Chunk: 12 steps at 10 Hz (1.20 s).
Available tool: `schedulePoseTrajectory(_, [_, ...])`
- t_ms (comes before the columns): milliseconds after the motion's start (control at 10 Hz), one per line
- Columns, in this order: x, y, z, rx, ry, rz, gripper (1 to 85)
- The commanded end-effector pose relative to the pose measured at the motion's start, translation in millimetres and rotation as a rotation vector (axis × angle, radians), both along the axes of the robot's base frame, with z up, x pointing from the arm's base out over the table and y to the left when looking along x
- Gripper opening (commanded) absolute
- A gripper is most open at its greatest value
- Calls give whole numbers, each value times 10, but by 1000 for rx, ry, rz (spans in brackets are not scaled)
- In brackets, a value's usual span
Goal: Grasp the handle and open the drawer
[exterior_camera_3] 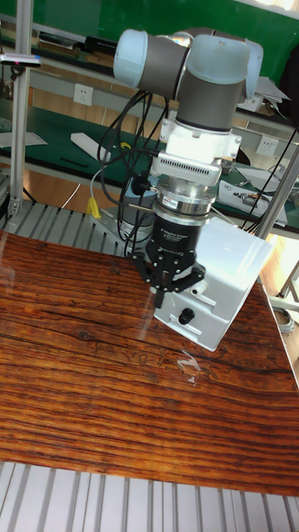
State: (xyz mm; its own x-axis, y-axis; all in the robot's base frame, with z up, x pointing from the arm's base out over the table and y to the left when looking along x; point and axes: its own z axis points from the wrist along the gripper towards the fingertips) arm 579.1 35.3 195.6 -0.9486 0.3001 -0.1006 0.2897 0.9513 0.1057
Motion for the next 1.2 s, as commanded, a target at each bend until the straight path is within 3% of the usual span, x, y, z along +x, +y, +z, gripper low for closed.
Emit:
schedulePoseTrajectory(0, [-227,568,81,159,77,-146,20])
schedulePoseTrajectory(100, [-333,483,46,102,113,-130,20])
schedulePoseTrajectory(200, [-357,316,19,26,109,-83,20])
schedulePoseTrajectory(300, [-337,328,35,28,95,-77,20])
schedulePoseTrajectory(400, [-367,424,69,65,103,-79,20])
schedulePoseTrajectory(700, [-433,477,141,79,108,-44,20])
schedulePoseTrajectory(800, [-420,490,175,81,91,-48,20])
schedulePoseTrajectory(1000, [-403,417,167,42,60,-56,20])
schedulePoseTrajectory(1100, [-369,506,223,71,30,-73,20])
